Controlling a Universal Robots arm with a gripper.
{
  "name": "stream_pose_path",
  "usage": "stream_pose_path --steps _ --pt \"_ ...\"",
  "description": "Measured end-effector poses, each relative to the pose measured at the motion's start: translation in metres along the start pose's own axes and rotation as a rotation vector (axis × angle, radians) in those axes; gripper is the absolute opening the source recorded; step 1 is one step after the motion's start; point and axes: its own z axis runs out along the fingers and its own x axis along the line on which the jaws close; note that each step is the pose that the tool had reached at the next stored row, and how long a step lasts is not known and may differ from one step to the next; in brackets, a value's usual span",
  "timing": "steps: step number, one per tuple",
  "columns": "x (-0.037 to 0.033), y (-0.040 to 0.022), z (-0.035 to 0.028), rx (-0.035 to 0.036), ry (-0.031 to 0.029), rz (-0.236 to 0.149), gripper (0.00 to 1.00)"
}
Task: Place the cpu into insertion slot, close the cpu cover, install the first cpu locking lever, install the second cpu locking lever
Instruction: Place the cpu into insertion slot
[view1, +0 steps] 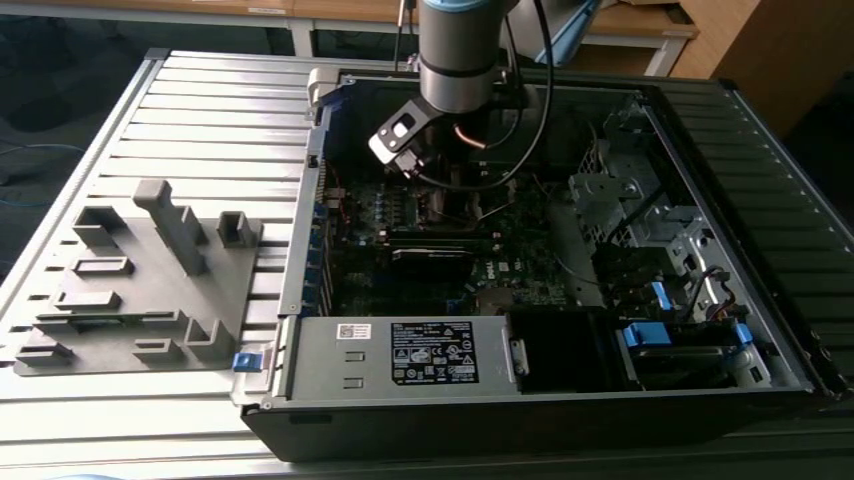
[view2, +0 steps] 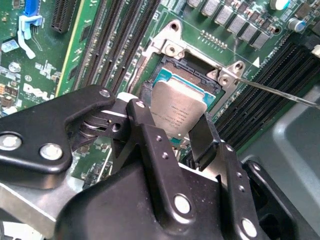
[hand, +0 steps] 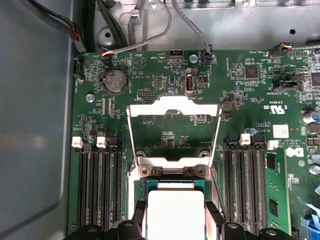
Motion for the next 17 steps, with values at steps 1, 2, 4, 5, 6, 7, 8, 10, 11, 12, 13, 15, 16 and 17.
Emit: stream_pose_path --steps 1,2,4,5,6,7,8,10,11,12,13,15,16,17 --pt "0.0 0.0 0.0003 0.0 -0.0002 0.0 0.54" --pt "0.0 -0.0001 0.0006 0.0 -0.0004 0.0 0.54" --pt "0.0 -0.0001 0.0012 0.0001 -0.0012 0.0 0.54" --pt "-0.0001 -0.0002 0.0014 0.0001 -0.0015 0.0 0.54" --pt "0.0 -0.0002 0.0017 -0.0001 -0.0016 0.0 0.54" --pt "0.0 -0.0002 0.002 0.0 -0.002 0.0 0.54" --pt "-0.0001 -0.0002 0.002 0.0001 -0.0026 0.0 0.54" --pt "0.0 -0.0003 0.0026 -0.0001 -0.0028 0.001 0.54" --pt "0.0 -0.0003 0.0031 -0.0001 -0.0029 0.001 0.54" --pt "-0.0001 -0.0004 0.0036 -0.0001 -0.0031 0.001 0.54" --pt "-0.0001 -0.0004 0.0038 0.0 -0.0033 0.001 0.54" --pt "-0.0001 -0.0005 0.0037 0.0 -0.0037 0.001 0.54" --pt "-0.0001 -0.0004 0.0038 0.0 -0.0036 0.001 0.54" --pt "-0.0001 -0.0005 0.0038 -0.0001 -0.0036 0.001 0.54"
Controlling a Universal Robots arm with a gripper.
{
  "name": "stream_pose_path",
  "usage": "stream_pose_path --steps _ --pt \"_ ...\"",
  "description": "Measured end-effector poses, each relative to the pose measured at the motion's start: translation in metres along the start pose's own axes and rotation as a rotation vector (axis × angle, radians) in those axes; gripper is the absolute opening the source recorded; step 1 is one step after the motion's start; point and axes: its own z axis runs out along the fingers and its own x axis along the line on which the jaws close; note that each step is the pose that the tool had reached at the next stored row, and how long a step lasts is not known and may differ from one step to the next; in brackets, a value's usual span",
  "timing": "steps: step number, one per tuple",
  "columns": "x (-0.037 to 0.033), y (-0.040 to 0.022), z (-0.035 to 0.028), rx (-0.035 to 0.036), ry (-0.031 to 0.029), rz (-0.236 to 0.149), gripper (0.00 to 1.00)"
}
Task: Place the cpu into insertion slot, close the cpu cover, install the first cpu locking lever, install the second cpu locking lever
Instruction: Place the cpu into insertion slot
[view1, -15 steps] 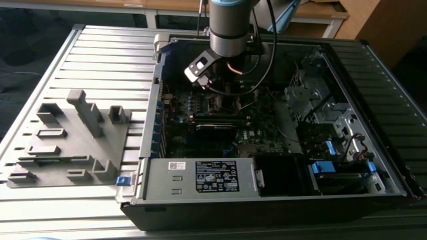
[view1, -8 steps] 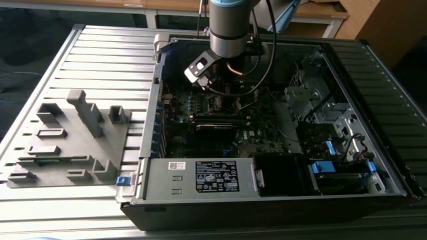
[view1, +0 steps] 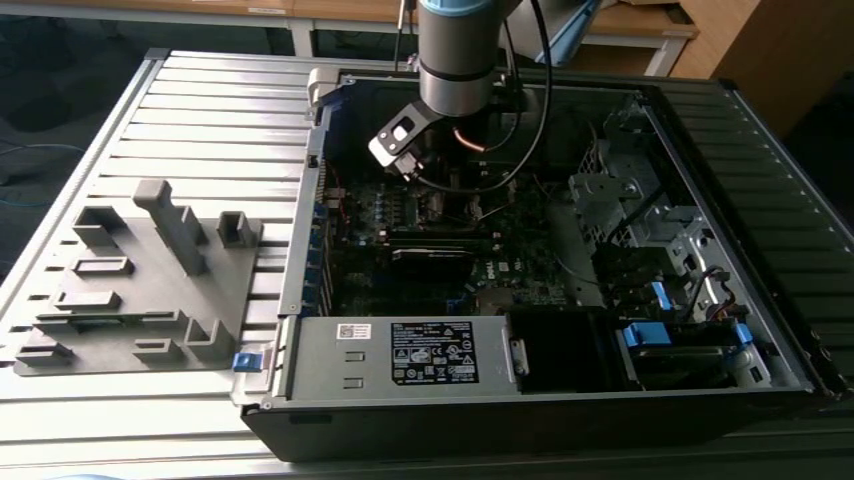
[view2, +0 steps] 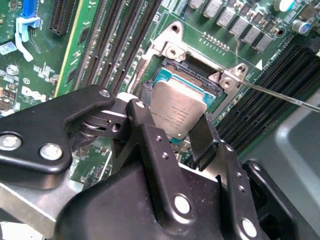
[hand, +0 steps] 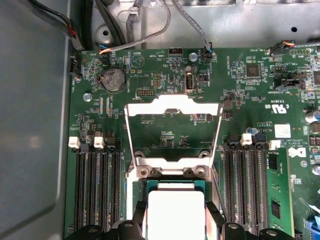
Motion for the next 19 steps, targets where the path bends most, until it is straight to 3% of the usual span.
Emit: stream_pose_path --steps 19 --pt "0.0004 -0.0027 0.0031 0.0 0.0 0.0 0.54"
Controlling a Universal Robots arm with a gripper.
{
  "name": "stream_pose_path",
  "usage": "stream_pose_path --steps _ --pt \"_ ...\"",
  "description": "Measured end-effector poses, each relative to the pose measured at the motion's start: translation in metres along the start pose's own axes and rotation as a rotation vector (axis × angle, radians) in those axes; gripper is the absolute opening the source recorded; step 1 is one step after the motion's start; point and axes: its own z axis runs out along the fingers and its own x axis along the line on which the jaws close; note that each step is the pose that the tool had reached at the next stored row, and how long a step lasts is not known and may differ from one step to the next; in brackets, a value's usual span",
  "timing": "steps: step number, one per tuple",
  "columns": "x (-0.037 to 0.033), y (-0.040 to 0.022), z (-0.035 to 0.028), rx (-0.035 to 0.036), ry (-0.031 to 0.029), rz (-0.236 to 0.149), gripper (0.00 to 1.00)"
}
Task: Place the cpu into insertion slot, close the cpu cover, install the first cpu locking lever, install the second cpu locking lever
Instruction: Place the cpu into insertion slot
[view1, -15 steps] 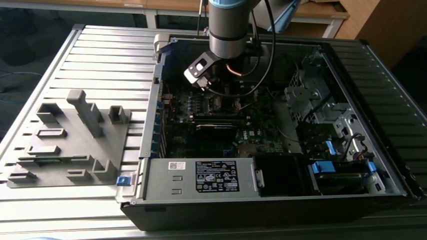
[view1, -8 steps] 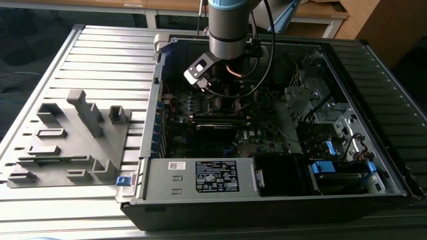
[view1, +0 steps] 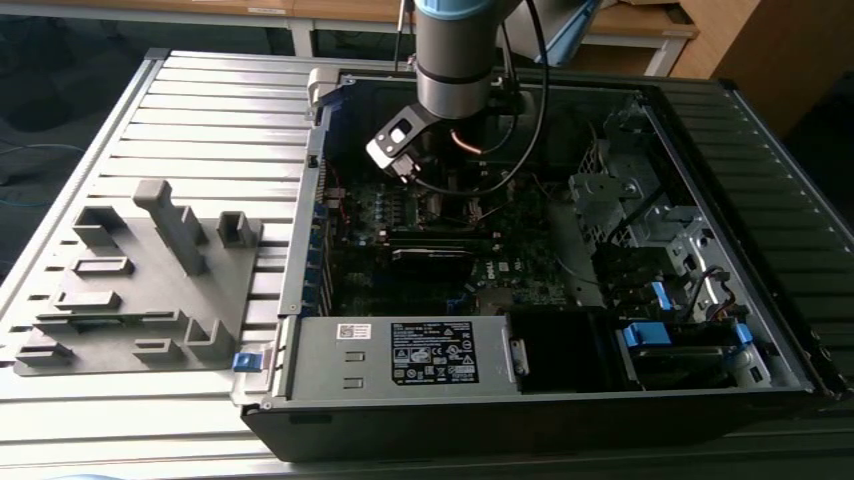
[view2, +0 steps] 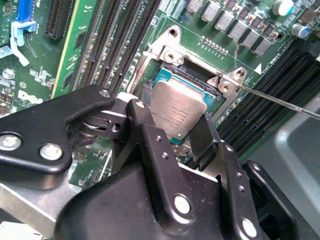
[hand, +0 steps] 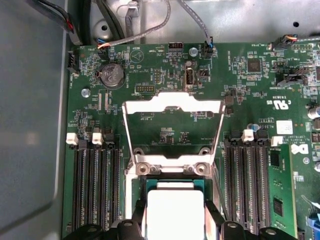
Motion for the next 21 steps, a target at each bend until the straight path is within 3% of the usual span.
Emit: stream_pose_path --steps 21 --pt "0.0026 -0.0011 0.0008 0.0 0.0 0.0 0.54"
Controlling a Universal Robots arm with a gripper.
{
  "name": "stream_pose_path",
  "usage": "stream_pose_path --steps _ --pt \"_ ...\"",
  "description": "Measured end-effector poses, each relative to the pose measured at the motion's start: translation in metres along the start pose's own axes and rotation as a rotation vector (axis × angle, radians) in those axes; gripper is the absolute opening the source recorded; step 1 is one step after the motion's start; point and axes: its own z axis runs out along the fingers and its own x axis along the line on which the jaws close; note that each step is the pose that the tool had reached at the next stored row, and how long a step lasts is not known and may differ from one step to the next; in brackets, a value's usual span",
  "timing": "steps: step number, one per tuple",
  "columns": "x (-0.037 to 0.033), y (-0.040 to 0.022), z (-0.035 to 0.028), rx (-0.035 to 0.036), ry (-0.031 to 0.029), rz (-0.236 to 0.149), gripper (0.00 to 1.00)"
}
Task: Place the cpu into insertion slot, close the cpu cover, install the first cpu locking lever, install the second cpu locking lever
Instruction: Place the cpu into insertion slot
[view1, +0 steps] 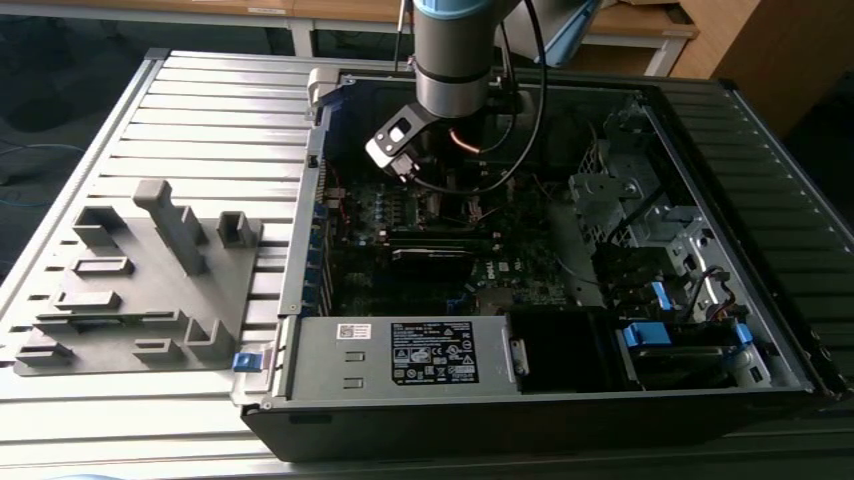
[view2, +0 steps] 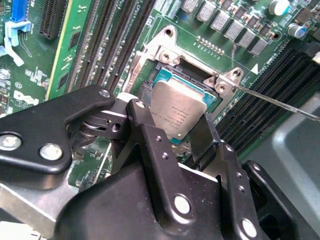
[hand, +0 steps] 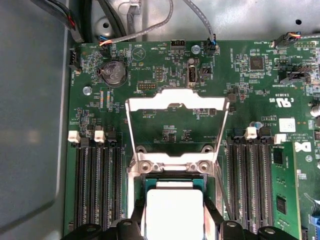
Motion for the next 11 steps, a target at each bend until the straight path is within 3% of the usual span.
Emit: stream_pose_path --steps 11 --pt "0.0001 -0.0001 0.0014 0.0 -0.0021 0.0 0.54"
